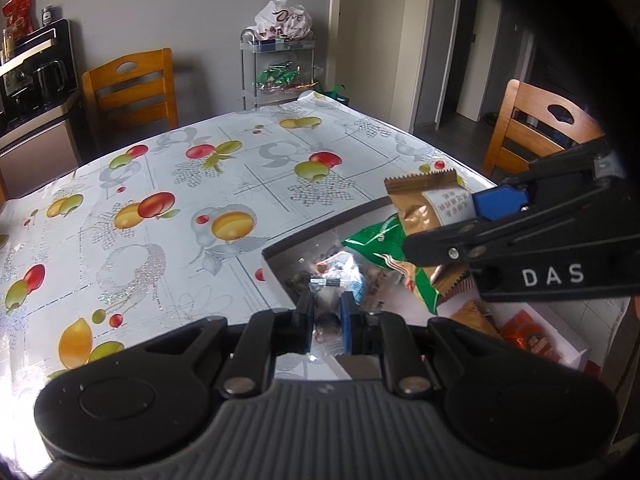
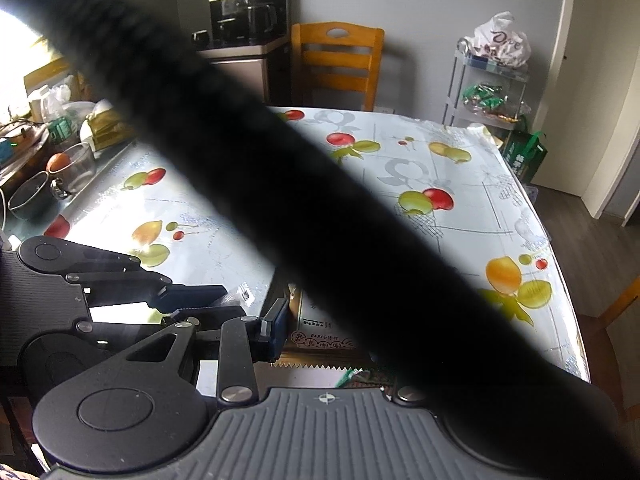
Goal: Organize snacks
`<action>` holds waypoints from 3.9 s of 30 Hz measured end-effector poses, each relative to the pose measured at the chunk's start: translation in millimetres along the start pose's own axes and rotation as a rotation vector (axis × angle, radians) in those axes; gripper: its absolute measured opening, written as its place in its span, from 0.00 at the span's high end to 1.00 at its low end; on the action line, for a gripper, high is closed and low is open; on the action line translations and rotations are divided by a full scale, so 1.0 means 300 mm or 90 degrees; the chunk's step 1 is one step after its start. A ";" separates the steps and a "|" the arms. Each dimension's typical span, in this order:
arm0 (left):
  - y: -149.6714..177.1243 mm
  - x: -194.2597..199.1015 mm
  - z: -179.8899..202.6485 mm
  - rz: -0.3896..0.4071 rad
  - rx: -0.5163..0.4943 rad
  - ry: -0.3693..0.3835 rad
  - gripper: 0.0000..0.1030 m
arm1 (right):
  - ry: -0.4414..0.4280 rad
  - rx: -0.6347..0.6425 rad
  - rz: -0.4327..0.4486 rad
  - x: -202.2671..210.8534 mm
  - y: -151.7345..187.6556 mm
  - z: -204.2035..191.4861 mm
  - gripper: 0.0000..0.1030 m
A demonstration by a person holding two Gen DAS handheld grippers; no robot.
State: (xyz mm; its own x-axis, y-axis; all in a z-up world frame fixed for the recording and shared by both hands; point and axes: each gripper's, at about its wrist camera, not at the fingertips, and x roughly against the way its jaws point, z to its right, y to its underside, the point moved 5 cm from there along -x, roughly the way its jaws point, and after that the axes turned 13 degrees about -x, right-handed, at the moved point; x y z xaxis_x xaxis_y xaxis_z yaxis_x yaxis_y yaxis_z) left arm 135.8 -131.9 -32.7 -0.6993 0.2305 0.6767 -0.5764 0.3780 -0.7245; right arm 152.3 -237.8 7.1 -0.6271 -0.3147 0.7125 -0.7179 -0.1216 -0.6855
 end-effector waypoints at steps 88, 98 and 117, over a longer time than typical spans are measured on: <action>0.058 -0.124 0.189 -0.096 -0.061 0.102 0.76 | 0.071 -0.059 -0.094 -0.032 0.204 0.169 0.56; 0.053 -0.113 0.199 -0.087 -0.070 0.105 0.62 | 0.071 -0.059 -0.085 -0.018 0.186 0.164 0.53; 0.033 -0.093 0.196 -0.068 -0.090 0.092 0.32 | 0.069 -0.072 -0.063 -0.002 0.149 0.169 0.49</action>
State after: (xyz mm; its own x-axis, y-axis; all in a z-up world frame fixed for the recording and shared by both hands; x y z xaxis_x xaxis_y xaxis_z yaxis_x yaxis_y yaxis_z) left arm 124.8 -187.5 -66.5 -0.5640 0.3053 0.7673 -0.5717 0.5261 -0.6296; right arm 136.1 -290.8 -31.5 -0.5760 -0.2031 0.7918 -0.8034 -0.0386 -0.5942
